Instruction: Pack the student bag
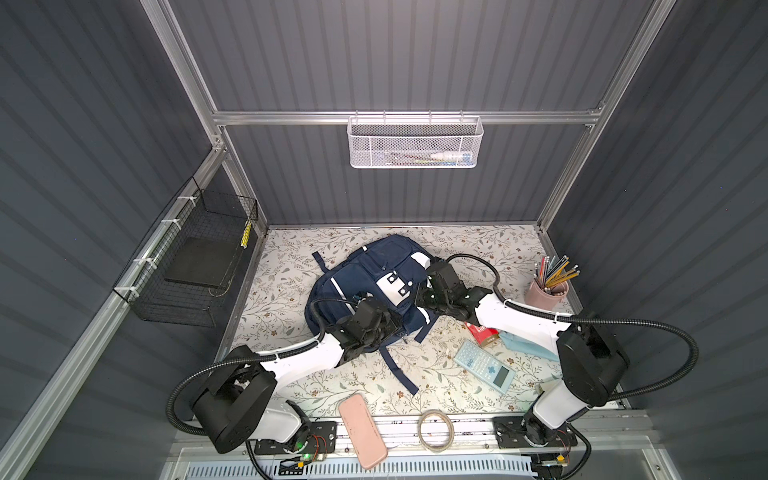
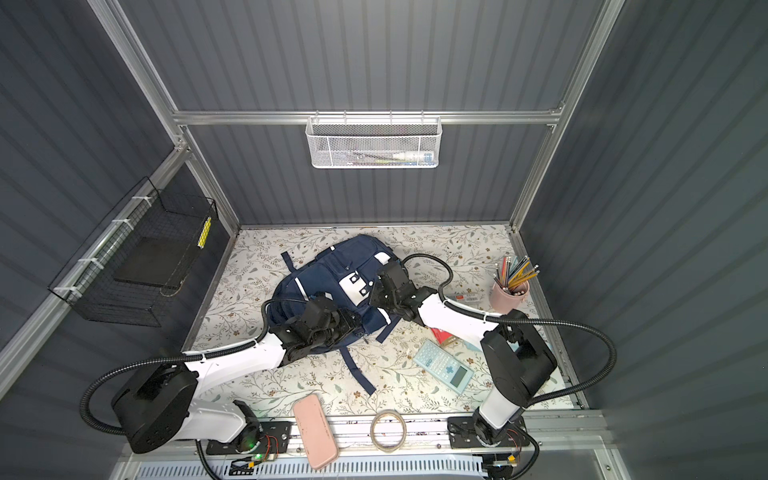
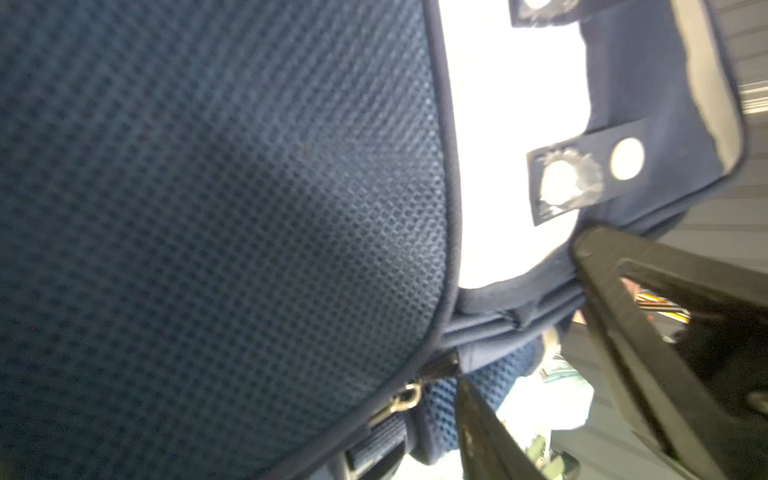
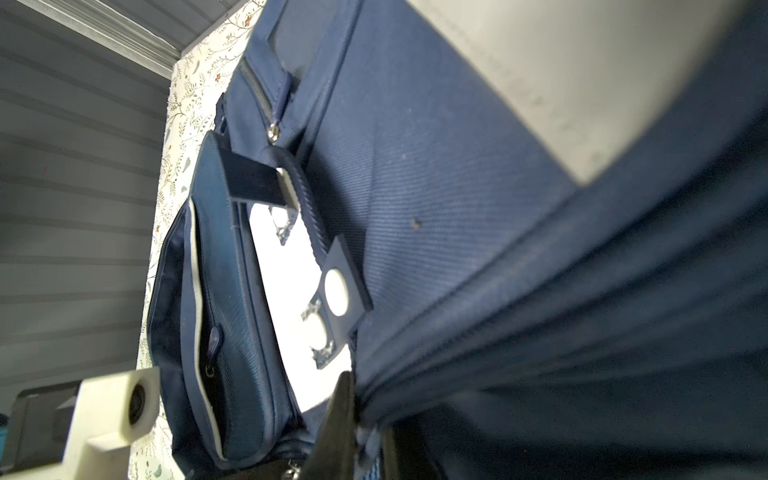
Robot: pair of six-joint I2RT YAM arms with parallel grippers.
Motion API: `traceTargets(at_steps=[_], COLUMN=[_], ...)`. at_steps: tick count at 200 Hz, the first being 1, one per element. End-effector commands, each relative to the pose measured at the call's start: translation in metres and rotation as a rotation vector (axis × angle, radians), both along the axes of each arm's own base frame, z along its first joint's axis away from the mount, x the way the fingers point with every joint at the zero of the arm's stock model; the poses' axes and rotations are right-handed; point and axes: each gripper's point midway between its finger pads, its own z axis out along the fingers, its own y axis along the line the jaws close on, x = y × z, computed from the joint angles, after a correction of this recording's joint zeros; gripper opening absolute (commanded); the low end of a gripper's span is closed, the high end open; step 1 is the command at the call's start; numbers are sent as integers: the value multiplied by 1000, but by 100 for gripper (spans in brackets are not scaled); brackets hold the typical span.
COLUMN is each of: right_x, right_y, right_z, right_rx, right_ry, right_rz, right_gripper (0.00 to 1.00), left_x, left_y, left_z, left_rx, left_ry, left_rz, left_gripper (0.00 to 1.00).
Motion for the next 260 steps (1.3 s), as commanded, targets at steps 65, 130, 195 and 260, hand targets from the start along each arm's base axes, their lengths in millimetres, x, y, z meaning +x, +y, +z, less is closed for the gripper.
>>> traceTargets(at_steps=[65, 130, 195, 260], right_x=[-3, -2, -2, -2], right_y=[-5, -3, -3, -2], right_z=[4, 4, 2, -5], right_rx=[-22, -18, -13, -12], right_ry=[-32, -37, -36, -24], right_rz=[12, 15, 11, 9], right_gripper=[0, 0, 0, 0], left_x=[23, 11, 6, -8], left_y=[18, 13, -24, -23], left_z=[37, 50, 33, 17], left_rx=[-26, 16, -77, -115], left_ry=[-106, -182, -132, -52], left_rz=[8, -233, -431, -420], left_gripper=[50, 49, 59, 55])
